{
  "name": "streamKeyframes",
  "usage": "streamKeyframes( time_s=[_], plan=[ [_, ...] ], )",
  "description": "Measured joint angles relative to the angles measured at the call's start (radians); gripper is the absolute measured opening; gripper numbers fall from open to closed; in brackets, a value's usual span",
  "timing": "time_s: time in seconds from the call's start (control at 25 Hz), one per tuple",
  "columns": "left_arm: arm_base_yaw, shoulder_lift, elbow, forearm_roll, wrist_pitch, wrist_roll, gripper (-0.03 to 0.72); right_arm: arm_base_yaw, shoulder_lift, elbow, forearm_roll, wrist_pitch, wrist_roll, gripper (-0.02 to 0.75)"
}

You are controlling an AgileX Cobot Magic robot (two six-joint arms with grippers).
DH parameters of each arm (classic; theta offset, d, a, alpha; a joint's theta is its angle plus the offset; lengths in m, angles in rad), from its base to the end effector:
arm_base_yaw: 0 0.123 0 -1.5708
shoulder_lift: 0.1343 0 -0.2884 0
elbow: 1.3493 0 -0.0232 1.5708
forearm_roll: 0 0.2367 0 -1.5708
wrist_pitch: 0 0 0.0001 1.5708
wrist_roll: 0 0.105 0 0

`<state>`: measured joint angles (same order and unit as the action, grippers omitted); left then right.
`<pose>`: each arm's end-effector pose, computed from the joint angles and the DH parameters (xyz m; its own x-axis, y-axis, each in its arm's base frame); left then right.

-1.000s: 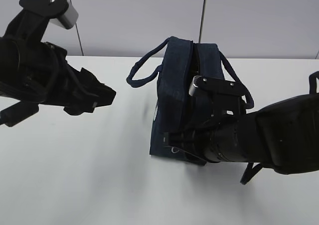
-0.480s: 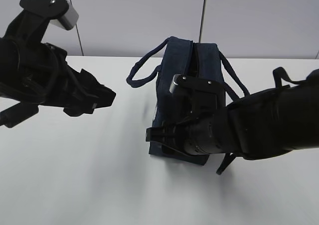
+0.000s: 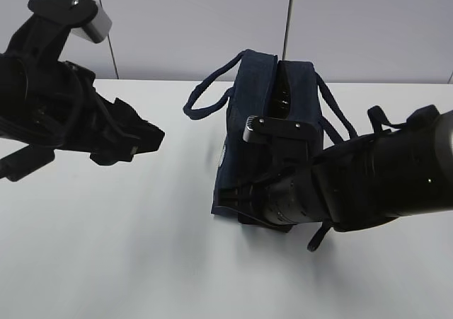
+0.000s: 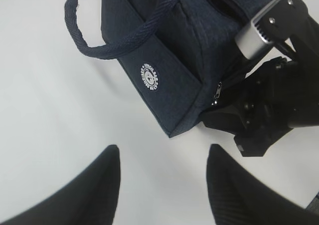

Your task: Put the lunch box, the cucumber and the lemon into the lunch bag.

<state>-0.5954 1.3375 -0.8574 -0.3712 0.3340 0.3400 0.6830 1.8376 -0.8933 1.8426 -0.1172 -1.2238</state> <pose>0.2234 -0.1665 0.2731 -0.5447 0.3541 -0.7602 0.6251 0.7757 -0.0865 0.2796 0.2124 0.1438 -0.8225 0.0757 -0.5637 -0.1152 0.9484 0.2955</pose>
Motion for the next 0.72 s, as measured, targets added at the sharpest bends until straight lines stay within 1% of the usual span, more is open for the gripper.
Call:
streamKeyframes(
  time_s=[0.12,0.2,0.52,0.72],
  plan=[
    [0.0,0.0,0.0,0.0,0.0,0.0,0.382,0.0,0.0,0.0,0.0,-0.005,0.0,0.249],
    [0.0,0.0,0.0,0.0,0.001,0.0,0.382,0.0,0.0,0.0,0.0,-0.005,0.0,0.22],
    [0.0,0.0,0.0,0.0,0.007,0.0,0.382,0.0,0.0,-0.001,0.0,0.01,0.0,0.15],
    [0.0,0.0,0.0,0.0,0.009,0.0,0.379,0.0,-0.031,-0.001,0.0,0.014,0.0,0.139]
  ],
)
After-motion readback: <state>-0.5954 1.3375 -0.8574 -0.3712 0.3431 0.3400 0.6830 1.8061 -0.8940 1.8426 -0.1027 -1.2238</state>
